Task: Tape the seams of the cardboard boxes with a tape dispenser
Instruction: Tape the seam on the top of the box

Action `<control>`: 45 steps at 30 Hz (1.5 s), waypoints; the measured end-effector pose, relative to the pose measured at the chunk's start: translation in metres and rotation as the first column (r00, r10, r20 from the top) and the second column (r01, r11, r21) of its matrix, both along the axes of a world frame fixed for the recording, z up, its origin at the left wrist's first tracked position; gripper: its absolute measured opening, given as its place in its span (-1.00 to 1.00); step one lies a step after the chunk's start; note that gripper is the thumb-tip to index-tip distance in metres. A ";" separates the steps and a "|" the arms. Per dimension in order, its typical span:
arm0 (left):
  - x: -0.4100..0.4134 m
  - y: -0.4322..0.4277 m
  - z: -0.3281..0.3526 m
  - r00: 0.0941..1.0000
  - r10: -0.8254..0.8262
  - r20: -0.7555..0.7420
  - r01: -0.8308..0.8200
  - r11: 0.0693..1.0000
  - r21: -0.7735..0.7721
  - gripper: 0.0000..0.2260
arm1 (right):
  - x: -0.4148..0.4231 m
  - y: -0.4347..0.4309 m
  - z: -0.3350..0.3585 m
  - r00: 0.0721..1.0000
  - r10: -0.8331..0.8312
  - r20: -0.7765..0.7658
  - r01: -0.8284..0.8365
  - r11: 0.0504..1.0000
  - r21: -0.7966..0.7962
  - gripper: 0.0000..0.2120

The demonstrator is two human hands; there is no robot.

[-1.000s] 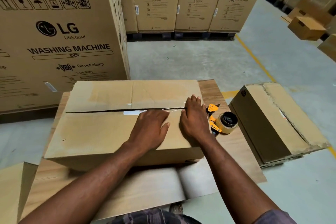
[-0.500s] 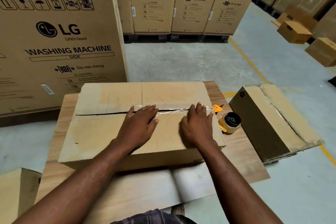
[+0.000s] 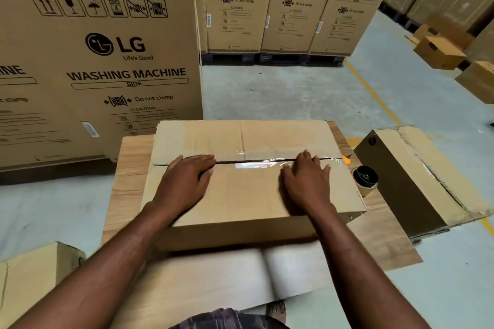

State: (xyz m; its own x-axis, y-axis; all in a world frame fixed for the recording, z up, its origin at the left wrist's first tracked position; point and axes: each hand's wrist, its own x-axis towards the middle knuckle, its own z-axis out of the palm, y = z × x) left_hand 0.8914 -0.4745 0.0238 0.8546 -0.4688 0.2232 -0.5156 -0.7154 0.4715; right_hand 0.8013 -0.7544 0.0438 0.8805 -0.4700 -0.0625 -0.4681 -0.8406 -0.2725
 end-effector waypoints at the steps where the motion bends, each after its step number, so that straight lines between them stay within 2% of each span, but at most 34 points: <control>1: -0.001 -0.003 0.002 1.000 -0.019 0.002 0.019 1.000 0.009 -0.68 | 0.007 0.018 0.003 0.999 0.050 0.008 -0.050 0.999 0.006 -0.47; 3: -0.003 -0.007 0.004 0.995 -0.088 -0.044 0.090 0.995 0.033 -0.60 | 0.021 0.065 0.004 0.975 0.206 0.082 -0.212 0.973 0.085 -0.51; 5: 0.001 0.001 0.004 0.988 -0.130 -0.086 0.135 0.989 0.057 -0.57 | 0.025 0.106 -0.001 0.935 0.346 0.078 -0.354 0.925 0.140 -0.41; 6: 0.004 0.011 0.002 0.988 -0.131 -0.087 0.137 0.988 0.066 -0.57 | 0.024 0.115 -0.004 0.928 0.370 0.054 -0.374 0.918 0.131 -0.34; 10: 0.013 0.067 -0.001 0.997 -0.040 -0.071 0.040 0.999 -0.002 -0.65 | 0.016 0.099 -0.008 0.959 0.254 0.124 -0.269 0.956 0.118 -0.41; 13: 0.013 0.082 -0.004 0.997 0.045 -0.069 -0.051 0.995 -0.082 -0.67 | 0.015 0.092 -0.002 0.984 0.165 0.059 -0.169 0.984 0.061 -0.41; 15: 0.010 0.079 -0.006 0.991 0.091 -0.097 -0.102 0.989 -0.111 -0.64 | 0.022 0.116 0.002 0.987 0.158 0.007 -0.158 0.987 0.009 -0.34; 17: 0.009 0.077 -0.008 0.982 0.130 -0.138 -0.150 0.977 -0.153 -0.63 | 0.029 0.151 0.000 0.978 0.210 -0.005 -0.210 0.977 0.023 -0.28; 19: 0.007 0.082 -0.012 0.961 0.173 -0.217 -0.227 0.940 -0.253 -0.64 | 0.031 0.186 -0.007 0.962 0.272 0.004 -0.272 0.962 0.037 -0.24; 22: 0.001 0.088 -0.015 0.901 0.177 -0.396 -0.361 0.813 -0.456 -0.60 | 0.032 0.222 -0.011 0.911 0.413 -0.002 -0.412 0.909 0.061 -0.26; 25: 0.000 0.089 -0.017 0.854 0.171 -0.491 -0.444 0.732 -0.516 -0.51 | 0.034 0.235 -0.005 0.770 0.629 0.108 -0.637 0.750 0.177 -0.37; 26: 0.000 0.090 -0.017 0.824 0.148 -0.547 -0.474 0.709 -0.522 -0.49 | 0.036 0.233 -0.003 0.764 0.620 0.178 -0.645 0.729 0.228 -0.42; 28: 0.002 0.098 -0.021 0.766 0.088 -0.637 -0.499 0.706 -0.503 -0.50 | 0.043 0.224 -0.001 0.806 0.501 0.316 -0.583 0.765 0.273 -0.46; 30: 0.009 0.106 -0.023 0.733 0.097 -0.673 -0.489 0.764 -0.421 -0.58 | 0.048 0.220 0.000 0.847 0.442 0.295 -0.510 0.831 0.220 -0.32; 32: 0.019 0.106 -0.019 0.751 0.173 -0.637 -0.487 0.796 -0.358 -0.61 | 0.050 0.227 -0.002 0.870 0.473 0.142 -0.492 0.857 0.155 -0.12; 35: 0.037 0.089 0.001 0.871 0.266 -0.412 -0.425 0.830 -0.361 -0.64 | 0.047 0.247 -0.010 0.869 0.495 0.009 -0.494 0.865 0.088 0.10; 37: 0.053 0.075 0.012 0.949 0.193 -0.247 -0.276 0.888 -0.367 -0.67 | 0.047 0.254 -0.011 0.878 0.477 -0.026 -0.474 0.877 0.075 0.16; 38: 0.063 0.072 0.012 0.976 0.123 -0.182 -0.177 0.931 -0.320 -0.66 | 0.047 0.256 -0.010 0.882 0.470 -0.039 -0.466 0.881 0.075 0.16; 40: 0.076 0.072 0.004 0.986 -0.019 -0.163 -0.010 0.984 -0.177 -0.63 | 0.049 0.258 -0.007 0.883 0.465 -0.060 -0.460 0.884 0.081 0.14; 42: 0.080 0.080 -0.005 0.976 -0.080 -0.200 0.059 0.992 -0.109 -0.61 | 0.049 0.262 -0.003 0.876 0.473 -0.092 -0.466 0.880 0.087 0.13; 45: 0.071 0.101 -0.015 0.981 -0.050 -0.188 0.011 0.979 -0.202 -0.61 | 0.047 0.271 -0.001 0.843 0.522 -0.131 -0.512 0.853 0.100 0.13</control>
State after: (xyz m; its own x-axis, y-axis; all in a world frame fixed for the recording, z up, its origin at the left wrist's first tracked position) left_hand 0.9621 -0.3733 0.0086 0.8764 -0.4579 0.1489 -0.4223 -0.5824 0.6946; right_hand 0.8482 -0.4830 0.0425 0.9729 0.0593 -0.2237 -0.0087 -0.9565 -0.2915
